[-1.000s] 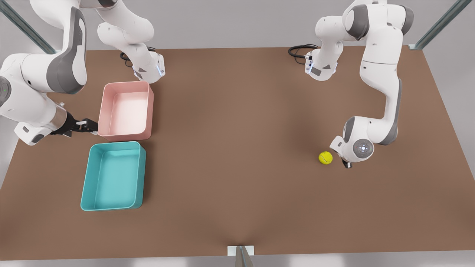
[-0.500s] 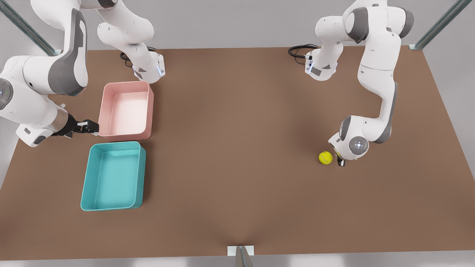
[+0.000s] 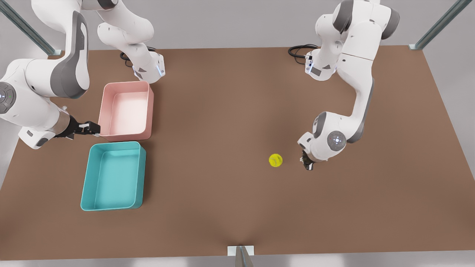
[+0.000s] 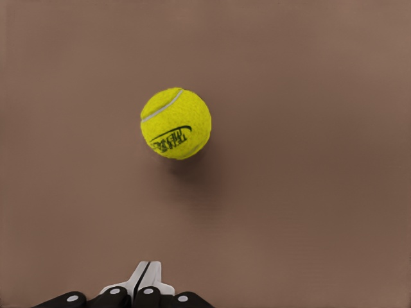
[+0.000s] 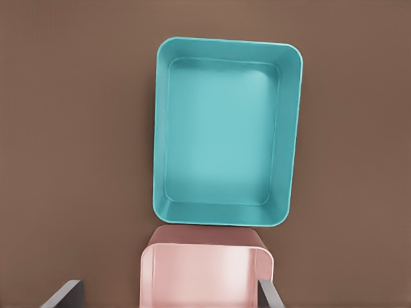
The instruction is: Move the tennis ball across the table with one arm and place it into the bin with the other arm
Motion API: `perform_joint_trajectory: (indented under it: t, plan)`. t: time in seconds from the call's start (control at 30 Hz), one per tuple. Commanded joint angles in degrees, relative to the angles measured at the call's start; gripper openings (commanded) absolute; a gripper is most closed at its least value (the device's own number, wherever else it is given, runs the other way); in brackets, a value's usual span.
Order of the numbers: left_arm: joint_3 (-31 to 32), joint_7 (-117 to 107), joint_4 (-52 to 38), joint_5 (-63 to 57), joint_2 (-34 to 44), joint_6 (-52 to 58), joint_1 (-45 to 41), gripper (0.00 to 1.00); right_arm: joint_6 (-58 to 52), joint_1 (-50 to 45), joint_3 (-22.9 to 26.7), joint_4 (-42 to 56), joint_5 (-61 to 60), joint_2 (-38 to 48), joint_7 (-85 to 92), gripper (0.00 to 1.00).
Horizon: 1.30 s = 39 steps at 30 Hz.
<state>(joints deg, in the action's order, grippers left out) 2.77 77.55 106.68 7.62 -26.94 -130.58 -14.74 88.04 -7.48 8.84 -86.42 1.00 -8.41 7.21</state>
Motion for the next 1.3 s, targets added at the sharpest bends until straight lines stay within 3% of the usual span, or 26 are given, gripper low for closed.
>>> perform_joint_trajectory:
  t: [0.0,0.07,0.1,0.13,0.17,0.3,0.33,0.4,0.43,0.5,0.53,0.67,0.7,0.73,0.8,0.9,1.1,1.27]
  plan:
    - [-0.31,-17.34,-0.34,1.00,1.18,6.21,1.02,0.21,0.03,0.01,0.03,0.03,-0.04,0.06,0.17,1.00]
    - [-2.94,-20.58,-1.21,-2.78,4.52,11.31,4.01,0.21,-0.06,0.01,0.03,0.03,-0.04,0.06,0.17,1.00]
    - [-2.86,-35.71,-3.92,-2.87,5.75,14.46,6.03,0.21,-0.06,0.01,0.03,0.03,-0.04,0.06,0.17,1.00]
    - [-2.42,-59.92,-13.92,-5.50,6.81,27.09,6.30,0.21,-0.06,0.01,0.03,0.03,-0.04,0.06,0.17,1.00]
    - [-1.89,-60.67,-20.28,-5.95,7.86,35.04,6.74,0.21,0.03,0.01,0.03,0.03,-0.04,0.06,0.17,1.00]
    - [-0.92,-59.53,-21.87,-14.12,15.42,39.88,6.91,0.22,0.03,0.10,0.03,0.03,-0.04,-0.03,0.17,1.00]
    - [-1.10,-55.33,-22.49,-14.21,16.56,40.76,6.91,0.33,0.03,0.10,0.03,0.03,-0.04,-0.03,0.17,1.00]
    - [-1.63,-52.32,-22.40,-14.47,17.53,41.55,7.18,0.41,0.03,0.10,0.03,-0.06,-0.04,-0.03,0.17,1.00]
    - [-1.63,-57.14,-22.05,-14.65,17.62,41.82,8.32,1.00,-0.06,0.10,0.03,0.03,-0.04,-0.21,0.17,1.00]
    - [-1.62,-96.22,-21.96,-7.81,16.74,40.76,8.49,1.00,-0.06,0.10,0.03,0.03,-0.04,-0.21,0.17,1.00]
    - [-1.62,-100.91,-22.05,-7.44,15.70,41.37,8.32,1.00,0.03,0.10,0.03,0.03,-0.04,-0.21,0.17,1.00]
    - [-1.36,-100.93,-22.40,-7.53,13.05,41.20,8.67,1.00,0.03,-3.58,-0.49,4.41,-0.39,-6.96,-0.62,1.00]
    - [-1.36,-100.93,-22.40,-7.53,13.05,41.29,8.58,1.00,0.20,-8.94,-0.49,11.35,-0.74,-14.08,-1.41,1.00]
    - [-1.36,-100.14,-22.40,-7.35,13.05,41.20,8.58,1.00,2.83,-13.43,-0.49,16.80,-0.91,-21.38,-2.11,1.00]
    - [-1.19,-97.59,-22.40,-7.27,13.05,41.20,8.14,1.00,14.79,-16.95,-0.58,18.57,-5.04,-27.45,-4.30,1.00]
    - [-1.19,-97.50,-22.40,-7.27,13.05,41.29,8.32,1.00,19.80,-23.45,-0.93,26.83,-7.68,-36.77,-35.24,1.00]
    - [-1.19,-97.15,-22.31,-7.27,13.05,41.46,8.41,1.00,26.66,-25.30,-2.34,22.88,-6.89,-39.23,-41.32,1.00]
    - [-1.19,-97.15,-22.31,-7.27,12.26,41.46,8.58,1.00,35.53,-26.88,-2.25,12.52,-6.98,-36.60,-41.14,1.00]
